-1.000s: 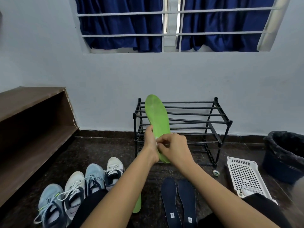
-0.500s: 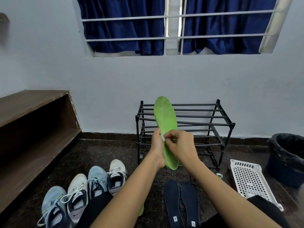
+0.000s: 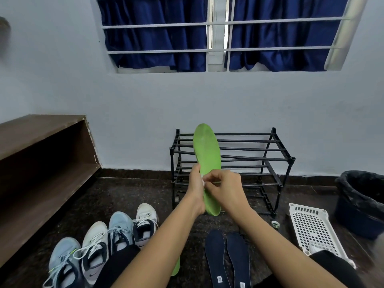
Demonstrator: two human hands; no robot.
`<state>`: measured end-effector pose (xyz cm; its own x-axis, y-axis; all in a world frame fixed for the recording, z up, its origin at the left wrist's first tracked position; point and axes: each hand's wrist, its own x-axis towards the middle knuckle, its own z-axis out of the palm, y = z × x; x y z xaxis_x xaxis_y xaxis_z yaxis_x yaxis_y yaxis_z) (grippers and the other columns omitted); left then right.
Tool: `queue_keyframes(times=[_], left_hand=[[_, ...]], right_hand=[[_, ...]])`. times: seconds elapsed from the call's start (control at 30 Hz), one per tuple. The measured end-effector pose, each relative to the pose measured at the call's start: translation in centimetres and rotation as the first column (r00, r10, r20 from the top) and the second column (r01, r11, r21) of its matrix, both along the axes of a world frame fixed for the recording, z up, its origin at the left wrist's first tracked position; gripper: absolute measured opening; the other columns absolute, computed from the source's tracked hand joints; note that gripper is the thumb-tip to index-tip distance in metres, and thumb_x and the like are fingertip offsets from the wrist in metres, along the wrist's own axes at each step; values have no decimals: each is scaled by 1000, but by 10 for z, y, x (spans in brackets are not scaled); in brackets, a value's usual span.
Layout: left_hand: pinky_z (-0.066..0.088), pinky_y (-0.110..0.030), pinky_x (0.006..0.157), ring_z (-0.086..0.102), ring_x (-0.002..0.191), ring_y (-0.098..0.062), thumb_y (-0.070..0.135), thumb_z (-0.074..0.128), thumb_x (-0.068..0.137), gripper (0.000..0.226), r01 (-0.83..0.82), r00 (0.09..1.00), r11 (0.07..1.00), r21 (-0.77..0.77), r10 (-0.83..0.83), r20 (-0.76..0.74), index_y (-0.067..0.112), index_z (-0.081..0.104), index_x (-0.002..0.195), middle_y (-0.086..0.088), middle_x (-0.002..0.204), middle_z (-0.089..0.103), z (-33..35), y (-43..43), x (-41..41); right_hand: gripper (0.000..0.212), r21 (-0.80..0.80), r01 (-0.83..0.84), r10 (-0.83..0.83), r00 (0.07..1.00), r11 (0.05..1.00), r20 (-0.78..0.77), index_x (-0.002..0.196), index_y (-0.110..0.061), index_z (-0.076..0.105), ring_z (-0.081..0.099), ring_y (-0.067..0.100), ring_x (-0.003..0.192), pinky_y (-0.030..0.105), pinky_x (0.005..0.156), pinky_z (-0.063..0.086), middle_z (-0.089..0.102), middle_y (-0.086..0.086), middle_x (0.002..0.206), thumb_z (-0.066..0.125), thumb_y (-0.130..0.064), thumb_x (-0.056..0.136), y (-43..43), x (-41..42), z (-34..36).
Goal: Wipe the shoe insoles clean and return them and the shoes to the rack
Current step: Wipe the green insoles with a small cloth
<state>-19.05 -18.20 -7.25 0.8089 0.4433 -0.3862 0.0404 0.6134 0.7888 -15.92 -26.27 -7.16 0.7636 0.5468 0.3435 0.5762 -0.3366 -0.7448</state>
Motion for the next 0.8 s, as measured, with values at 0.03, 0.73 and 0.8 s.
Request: queue_keyframes(times=[0.03, 0.73, 0.8], left_hand=[[48, -29, 62, 62, 65, -25, 50, 34, 96, 54, 11, 1000, 1000, -2, -11, 5, 11, 66, 77, -9, 65, 66, 0, -3, 0], [44, -27, 57, 58, 60, -23, 46, 35, 96, 51, -29, 1000, 1000, -7, 29, -8, 11, 62, 71, -7, 58, 63, 6, 1, -2], [45, -27, 57, 59, 62, -23, 47, 32, 97, 51, 4, 1000, 1000, -16, -4, -5, 12, 61, 73, -8, 63, 63, 6, -8, -2]], right_hand=[[14, 11, 10, -10, 1000, 1000, -5, 83, -15, 74, 64, 2, 74, 0, 69, 44, 71, -6, 80, 68, -3, 79, 0, 3, 1], [16, 6, -8, 7, 998, 1000, 69, 85, -14, 74, 66, 9, 77, 17, 79, 50, 73, -2, 83, 64, -3, 79, 3, -2, -3], [16, 15, 20, -21, 997, 1000, 80, 87, -14, 74, 66, 9, 78, 18, 79, 50, 72, -2, 84, 64, -3, 80, 2, 4, -1]])
